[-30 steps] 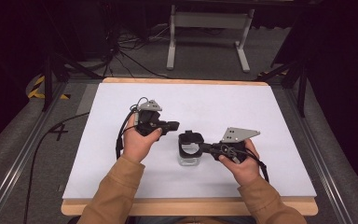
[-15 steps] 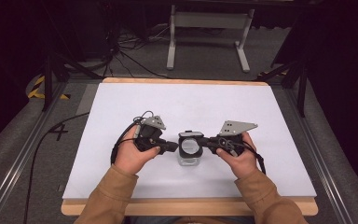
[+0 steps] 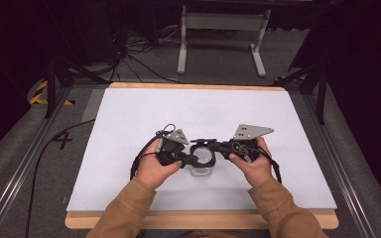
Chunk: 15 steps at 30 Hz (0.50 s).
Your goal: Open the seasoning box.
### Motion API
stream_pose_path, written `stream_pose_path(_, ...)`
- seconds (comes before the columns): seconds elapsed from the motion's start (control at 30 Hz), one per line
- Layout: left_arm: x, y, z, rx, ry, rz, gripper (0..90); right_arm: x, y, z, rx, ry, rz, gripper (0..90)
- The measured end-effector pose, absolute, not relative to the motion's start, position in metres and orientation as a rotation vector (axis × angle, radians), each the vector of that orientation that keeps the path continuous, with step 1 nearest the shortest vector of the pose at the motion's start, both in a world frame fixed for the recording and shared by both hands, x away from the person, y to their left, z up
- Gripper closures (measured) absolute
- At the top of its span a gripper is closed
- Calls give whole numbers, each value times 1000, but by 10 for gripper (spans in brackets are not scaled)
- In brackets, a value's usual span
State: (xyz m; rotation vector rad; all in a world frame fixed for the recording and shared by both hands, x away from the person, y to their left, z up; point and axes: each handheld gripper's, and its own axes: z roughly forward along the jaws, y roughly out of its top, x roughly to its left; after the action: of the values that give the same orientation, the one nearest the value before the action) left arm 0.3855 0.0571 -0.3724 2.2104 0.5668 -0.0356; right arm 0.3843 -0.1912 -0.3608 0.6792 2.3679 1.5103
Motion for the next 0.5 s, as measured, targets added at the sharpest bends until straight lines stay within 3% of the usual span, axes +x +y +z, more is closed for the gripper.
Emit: stream_pose_path(0.5, 381, 58, -375, 2173, 625, -5, 900, 409, -185, -361, 699, 2275, 1522, 900)
